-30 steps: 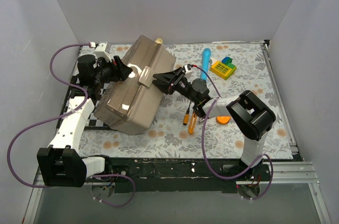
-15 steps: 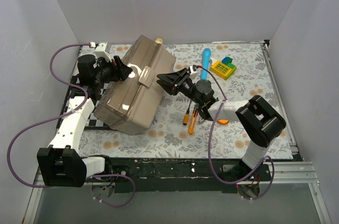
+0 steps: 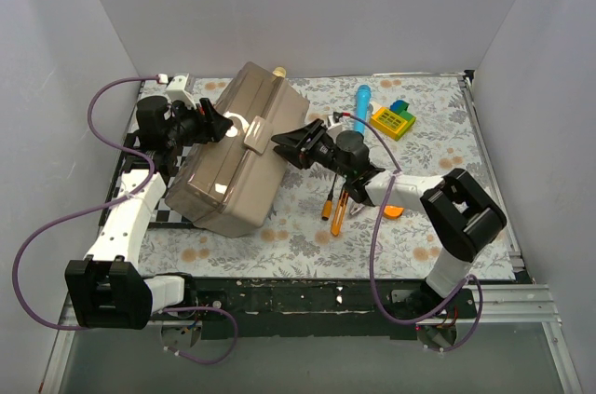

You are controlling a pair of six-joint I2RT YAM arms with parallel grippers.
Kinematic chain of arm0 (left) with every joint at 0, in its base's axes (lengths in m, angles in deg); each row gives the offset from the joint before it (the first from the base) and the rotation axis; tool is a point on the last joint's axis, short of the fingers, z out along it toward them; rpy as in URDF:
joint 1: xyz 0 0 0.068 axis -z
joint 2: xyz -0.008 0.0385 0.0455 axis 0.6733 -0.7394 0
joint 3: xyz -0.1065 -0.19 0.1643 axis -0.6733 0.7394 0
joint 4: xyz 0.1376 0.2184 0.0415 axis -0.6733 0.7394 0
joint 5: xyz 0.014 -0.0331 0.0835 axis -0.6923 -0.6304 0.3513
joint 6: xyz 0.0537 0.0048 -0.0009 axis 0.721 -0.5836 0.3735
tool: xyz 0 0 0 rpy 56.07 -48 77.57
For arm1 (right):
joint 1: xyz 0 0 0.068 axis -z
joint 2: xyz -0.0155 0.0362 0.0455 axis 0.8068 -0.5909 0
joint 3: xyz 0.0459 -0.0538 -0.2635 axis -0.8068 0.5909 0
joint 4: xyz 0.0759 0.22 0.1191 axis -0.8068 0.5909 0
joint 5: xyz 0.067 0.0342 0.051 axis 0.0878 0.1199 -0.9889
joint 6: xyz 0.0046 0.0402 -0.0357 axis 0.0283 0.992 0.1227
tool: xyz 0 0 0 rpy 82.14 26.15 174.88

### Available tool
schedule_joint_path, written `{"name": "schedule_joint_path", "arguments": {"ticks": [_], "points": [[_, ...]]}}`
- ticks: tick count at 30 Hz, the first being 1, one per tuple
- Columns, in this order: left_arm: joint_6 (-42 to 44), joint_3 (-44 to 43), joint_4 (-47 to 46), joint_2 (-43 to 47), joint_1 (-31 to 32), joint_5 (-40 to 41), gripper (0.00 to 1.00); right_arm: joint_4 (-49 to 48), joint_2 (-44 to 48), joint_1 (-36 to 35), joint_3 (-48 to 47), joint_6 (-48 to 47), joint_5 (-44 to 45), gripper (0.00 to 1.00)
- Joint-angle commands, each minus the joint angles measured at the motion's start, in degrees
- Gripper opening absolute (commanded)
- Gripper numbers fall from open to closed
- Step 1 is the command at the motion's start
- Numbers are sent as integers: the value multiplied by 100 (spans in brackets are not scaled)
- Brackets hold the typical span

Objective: Pack the tool kit

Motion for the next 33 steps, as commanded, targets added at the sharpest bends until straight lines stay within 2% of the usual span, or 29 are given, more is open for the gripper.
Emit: {"name": "schedule_joint_path", "arguments": {"ticks": [1, 15, 33], "points": [[309, 392, 1546, -408, 137, 198, 31, 30, -184, -32, -403, -132, -212, 53], [309, 392, 1537, -408, 137, 146, 31, -31, -615, -94, -957, -141, -520, 53], [318, 392, 1537, -425, 137, 172, 31, -1868, -747, -102, -782, 52, -345, 53]]}}
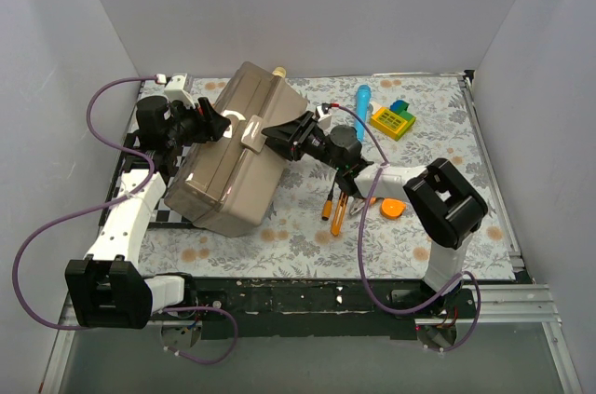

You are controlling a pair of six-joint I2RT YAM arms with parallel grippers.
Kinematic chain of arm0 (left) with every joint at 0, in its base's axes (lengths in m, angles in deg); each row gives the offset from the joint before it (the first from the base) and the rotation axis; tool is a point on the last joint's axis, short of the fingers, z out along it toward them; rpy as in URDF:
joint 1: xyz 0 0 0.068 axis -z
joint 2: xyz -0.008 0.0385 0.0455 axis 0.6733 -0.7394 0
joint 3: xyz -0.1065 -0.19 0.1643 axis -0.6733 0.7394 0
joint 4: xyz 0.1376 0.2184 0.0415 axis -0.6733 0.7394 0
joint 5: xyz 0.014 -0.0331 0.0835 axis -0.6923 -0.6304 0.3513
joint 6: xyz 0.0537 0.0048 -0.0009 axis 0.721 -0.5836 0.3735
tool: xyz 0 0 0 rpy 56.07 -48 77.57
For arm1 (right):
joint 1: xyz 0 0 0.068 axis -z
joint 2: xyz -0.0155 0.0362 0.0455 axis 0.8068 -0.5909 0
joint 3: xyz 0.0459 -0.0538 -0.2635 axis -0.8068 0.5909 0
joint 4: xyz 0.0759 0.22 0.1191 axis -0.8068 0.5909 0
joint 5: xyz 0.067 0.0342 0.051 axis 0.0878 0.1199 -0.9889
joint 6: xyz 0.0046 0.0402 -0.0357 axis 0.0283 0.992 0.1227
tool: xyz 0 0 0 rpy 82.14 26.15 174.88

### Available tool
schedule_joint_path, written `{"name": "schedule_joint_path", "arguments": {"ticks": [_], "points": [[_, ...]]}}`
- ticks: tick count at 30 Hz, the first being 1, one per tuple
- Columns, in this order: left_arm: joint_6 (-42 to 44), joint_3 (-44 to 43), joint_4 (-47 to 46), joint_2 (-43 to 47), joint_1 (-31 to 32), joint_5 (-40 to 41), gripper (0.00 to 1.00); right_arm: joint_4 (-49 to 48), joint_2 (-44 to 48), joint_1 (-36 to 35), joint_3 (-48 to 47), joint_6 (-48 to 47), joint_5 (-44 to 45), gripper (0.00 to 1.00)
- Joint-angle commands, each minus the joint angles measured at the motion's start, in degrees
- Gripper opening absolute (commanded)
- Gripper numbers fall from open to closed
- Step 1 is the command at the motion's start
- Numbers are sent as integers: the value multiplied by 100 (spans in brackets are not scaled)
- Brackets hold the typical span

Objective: Pack the tool kit

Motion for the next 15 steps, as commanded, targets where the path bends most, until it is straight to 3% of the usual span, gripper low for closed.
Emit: {"name": "schedule_joint_path", "arguments": {"ticks": [1, 15], "points": [[320, 392, 1530, -414, 143, -7, 31, -1208, 29, -98, -45, 30, 158, 53], [320, 392, 1539, -458, 143, 10, 31, -2395, -120, -98, 157, 180, 466, 52]]}}
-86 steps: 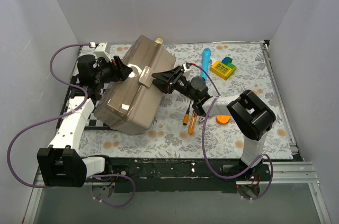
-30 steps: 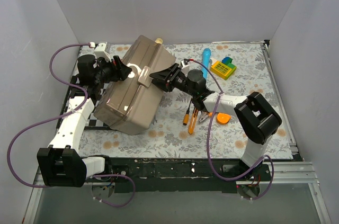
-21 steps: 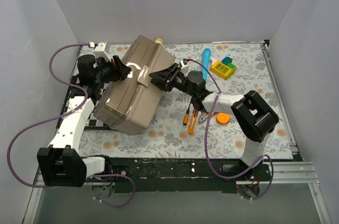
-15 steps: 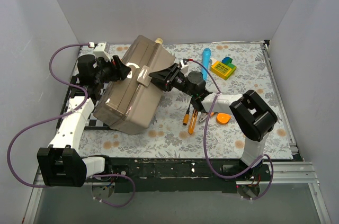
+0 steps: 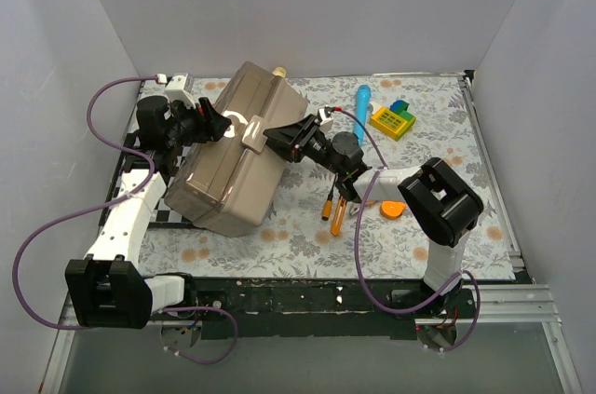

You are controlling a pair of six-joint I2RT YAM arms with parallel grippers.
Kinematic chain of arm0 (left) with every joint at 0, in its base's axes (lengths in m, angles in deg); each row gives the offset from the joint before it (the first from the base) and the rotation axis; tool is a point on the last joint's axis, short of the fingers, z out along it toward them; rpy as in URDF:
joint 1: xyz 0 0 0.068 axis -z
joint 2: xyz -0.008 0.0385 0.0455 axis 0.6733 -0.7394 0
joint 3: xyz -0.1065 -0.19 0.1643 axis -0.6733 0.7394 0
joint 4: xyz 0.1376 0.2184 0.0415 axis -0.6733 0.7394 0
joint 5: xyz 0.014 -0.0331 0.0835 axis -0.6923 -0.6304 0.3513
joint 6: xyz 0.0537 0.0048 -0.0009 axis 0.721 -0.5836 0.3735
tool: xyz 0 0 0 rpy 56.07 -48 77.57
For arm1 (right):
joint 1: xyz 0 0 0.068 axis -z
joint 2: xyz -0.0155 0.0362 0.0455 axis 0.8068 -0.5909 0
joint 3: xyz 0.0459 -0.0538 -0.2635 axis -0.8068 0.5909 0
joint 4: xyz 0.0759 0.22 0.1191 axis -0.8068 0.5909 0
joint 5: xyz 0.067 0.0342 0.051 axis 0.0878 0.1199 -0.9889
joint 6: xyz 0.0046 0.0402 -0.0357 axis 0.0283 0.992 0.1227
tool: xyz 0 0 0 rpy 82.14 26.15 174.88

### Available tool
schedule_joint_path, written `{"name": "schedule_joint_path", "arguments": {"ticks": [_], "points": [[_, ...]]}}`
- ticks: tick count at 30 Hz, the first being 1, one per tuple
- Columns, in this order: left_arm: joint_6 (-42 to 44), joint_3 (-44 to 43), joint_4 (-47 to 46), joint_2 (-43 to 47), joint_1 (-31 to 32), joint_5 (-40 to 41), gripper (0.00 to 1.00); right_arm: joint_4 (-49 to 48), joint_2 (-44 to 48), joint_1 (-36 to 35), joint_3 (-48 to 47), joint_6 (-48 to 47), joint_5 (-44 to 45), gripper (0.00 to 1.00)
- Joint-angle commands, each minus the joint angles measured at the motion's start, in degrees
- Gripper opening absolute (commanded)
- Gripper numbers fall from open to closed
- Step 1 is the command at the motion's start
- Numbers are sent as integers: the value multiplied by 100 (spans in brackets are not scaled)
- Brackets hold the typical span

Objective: Pack the tool kit

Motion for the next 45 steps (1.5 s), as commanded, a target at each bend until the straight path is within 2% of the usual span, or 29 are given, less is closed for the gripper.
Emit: {"name": "schedule_joint_path", "arguments": {"ticks": [1, 18, 45], "points": [[322, 383, 1555, -454, 139, 28, 31, -1687, -4, -61, -118, 173, 274, 52], [331, 365, 1563, -498, 139, 63, 31, -2241, -31, -61, -39, 191, 432, 49], [357, 339, 1625, -533, 139, 160, 31, -2242, 391, -61, -74, 86, 485, 46]]}}
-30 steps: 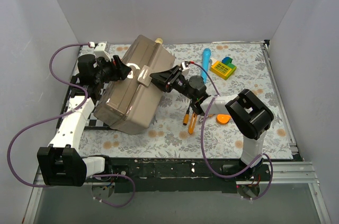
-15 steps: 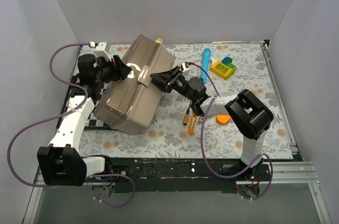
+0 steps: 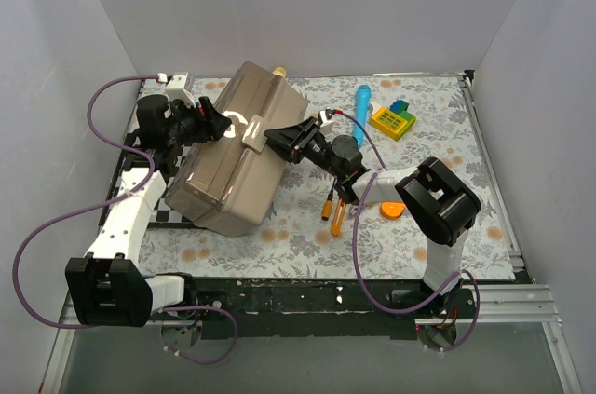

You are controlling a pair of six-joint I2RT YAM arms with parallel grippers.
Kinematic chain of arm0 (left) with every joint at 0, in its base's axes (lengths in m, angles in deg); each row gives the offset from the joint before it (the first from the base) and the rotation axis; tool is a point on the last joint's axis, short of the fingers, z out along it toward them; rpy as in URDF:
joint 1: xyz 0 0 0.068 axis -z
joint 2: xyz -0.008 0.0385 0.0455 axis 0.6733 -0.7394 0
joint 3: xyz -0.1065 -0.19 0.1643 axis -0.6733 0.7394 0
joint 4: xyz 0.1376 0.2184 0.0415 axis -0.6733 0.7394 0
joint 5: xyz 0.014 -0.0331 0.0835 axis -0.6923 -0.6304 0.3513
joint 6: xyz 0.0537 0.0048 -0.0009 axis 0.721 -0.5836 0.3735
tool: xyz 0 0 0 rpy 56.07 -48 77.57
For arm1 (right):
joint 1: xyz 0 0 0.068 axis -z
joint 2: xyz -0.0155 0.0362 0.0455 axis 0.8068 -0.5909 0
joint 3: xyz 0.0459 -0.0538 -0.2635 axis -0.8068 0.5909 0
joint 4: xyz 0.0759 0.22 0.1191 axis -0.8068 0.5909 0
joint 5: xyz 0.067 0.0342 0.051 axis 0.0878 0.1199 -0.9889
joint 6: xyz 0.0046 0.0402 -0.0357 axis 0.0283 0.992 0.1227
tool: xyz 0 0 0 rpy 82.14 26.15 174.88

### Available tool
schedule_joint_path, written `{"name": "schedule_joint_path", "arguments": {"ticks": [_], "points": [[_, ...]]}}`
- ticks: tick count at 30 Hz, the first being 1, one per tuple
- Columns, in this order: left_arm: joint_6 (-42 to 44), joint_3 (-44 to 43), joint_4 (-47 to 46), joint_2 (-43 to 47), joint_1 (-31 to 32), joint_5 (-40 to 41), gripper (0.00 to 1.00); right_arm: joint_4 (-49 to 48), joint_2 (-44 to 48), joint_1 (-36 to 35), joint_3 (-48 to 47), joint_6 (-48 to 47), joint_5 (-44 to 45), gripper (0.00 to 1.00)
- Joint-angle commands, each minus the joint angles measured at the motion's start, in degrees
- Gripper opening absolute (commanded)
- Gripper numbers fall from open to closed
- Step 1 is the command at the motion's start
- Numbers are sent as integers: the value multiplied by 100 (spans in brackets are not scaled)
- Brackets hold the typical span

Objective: Pack the tool kit

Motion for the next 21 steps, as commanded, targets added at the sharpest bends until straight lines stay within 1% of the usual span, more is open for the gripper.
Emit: {"name": "schedule_joint_path", "arguments": {"ticks": [1, 21], "points": [[355, 411, 1583, -474, 139, 160, 31, -1992, 498, -24, -155, 20, 233, 46], [373, 393, 1610, -492, 139, 204, 31, -1992, 876, -24, -58, -85, 339, 45]]}}
